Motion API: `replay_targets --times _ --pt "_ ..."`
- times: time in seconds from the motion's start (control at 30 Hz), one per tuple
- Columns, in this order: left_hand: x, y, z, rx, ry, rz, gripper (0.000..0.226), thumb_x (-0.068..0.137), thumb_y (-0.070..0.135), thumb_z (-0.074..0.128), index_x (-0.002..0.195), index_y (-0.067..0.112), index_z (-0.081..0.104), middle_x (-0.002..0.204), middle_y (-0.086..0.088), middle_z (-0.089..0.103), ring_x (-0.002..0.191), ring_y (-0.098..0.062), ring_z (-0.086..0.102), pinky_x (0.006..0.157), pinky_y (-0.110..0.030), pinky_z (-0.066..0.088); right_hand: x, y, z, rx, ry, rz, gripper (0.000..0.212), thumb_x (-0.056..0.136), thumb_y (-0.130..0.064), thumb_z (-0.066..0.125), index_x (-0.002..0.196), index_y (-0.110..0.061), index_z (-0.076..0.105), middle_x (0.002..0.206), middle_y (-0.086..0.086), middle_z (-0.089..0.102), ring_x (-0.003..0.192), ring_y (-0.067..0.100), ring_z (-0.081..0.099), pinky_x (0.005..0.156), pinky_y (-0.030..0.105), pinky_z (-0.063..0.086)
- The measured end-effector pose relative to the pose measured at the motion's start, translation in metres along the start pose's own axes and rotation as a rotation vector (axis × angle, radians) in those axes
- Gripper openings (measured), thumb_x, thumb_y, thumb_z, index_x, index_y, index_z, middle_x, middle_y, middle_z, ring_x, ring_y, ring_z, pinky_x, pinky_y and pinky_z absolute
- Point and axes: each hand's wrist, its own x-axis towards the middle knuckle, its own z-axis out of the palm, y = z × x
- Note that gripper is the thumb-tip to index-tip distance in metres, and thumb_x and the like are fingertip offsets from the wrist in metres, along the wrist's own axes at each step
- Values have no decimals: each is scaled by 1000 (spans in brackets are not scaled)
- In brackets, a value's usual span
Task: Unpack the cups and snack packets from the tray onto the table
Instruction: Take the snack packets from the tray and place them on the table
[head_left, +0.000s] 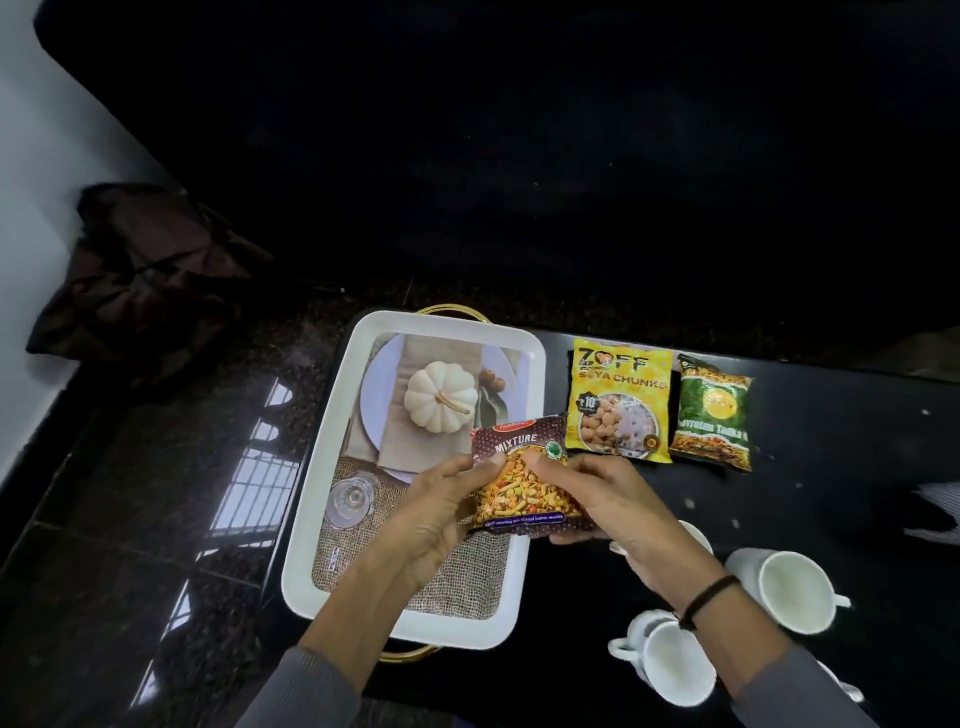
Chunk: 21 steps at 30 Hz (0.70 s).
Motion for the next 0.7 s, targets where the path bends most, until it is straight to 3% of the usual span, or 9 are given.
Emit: replay_targets --times 0.07,0.13,0.2,0.3,0.47,0.57,0.7 --pt "0 0 8 -7 -46 17 55 72 24 86 120 4 68 112 -18 77 96 -27 73 86 -37 61 -1 0 -8 -13 26 -47 45 74 -55 85 96 -18 77 89 -2 83 85 13 80 79 30 64" --pt "0 1 18 4 -130 62 60 77 20 87 130 9 63 122 -18 74 109 -30 72 89 -39 61 -4 0 -19 2 10 -105 29 79 -41 86 100 -26 74 92 -13 82 85 1 77 73 14 59" --pt "1 3 29 30 -202 137 64 74 13 89 131 14 62 125 -14 73 116 -28 70 88 -34 60 -6 1 -33 24 -20 -133 34 79 -26 88 108 -25 72 102 -11 81 94 1 76 71 10 56" --pt "5 7 50 106 -228 233 63 70 5 88 128 17 66 124 -11 74 117 -23 69 87 -27 58 -8 3 -55 106 4 -175 47 71 -15 90 114 -18 72 112 -5 80 104 4 74 77 16 58" --pt "11 11 105 347 -185 296 50 76 22 89 122 22 70 116 0 78 111 -15 72 85 -23 59 -17 8 -95 291 52 -111 57 73 -25 89 125 -12 68 120 5 78 117 23 72 103 35 51" --pt "17 7 144 420 -160 267 49 78 28 88 122 18 70 115 -1 78 108 -18 73 90 -30 59 -23 12 -119 371 147 -56 63 74 -39 87 122 -2 69 119 14 77 116 31 72 103 41 53" --pt "33 -8 199 508 -128 232 49 82 24 85 125 9 66 113 -7 78 102 -18 75 77 -21 59 -31 16 -159 321 264 -49 49 79 -53 81 105 -11 80 104 11 82 102 30 78 101 45 55"
